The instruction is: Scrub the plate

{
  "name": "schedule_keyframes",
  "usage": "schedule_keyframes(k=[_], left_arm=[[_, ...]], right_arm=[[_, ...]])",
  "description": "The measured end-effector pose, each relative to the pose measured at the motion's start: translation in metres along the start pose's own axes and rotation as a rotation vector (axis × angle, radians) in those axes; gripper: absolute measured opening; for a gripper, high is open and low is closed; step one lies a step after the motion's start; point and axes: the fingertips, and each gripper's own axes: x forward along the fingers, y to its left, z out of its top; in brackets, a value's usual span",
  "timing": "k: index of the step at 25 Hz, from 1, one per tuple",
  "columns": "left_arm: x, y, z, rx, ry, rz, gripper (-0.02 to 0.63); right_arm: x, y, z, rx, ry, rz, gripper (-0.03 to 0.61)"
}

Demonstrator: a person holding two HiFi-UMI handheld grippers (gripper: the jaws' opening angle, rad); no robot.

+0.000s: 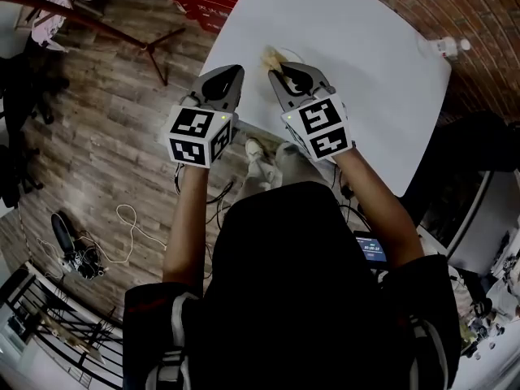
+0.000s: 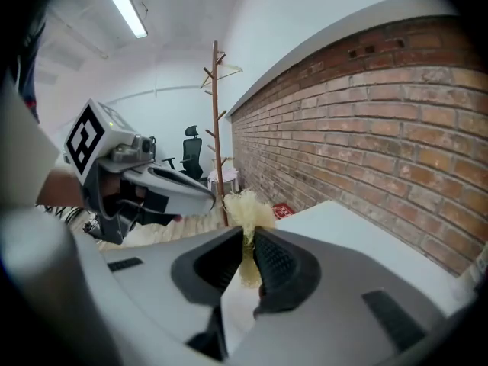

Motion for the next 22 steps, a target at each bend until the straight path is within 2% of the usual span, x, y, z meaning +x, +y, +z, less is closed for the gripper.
schedule_keyframes(k=[6,16,22], left_arm=[[-0.026,-0.011,0.010,-0.050,-0.052,-0.043,0.019],[-0.033,-0.019,0.039,0.004,-0.122,-0.018,0.018],[-0.046,-0.043,0.056,0.023,-0.160,0.012,0.018]], right_arm=[[-0.014,0.015,0.023,0.010,-0.047,-0.029,0.055],[-0.031,0.016,0.042,0.016,-0.119,-0.031,0.055],[-0.060,0.015,0.056,0.006,-0.167,-0.024,0.055]])
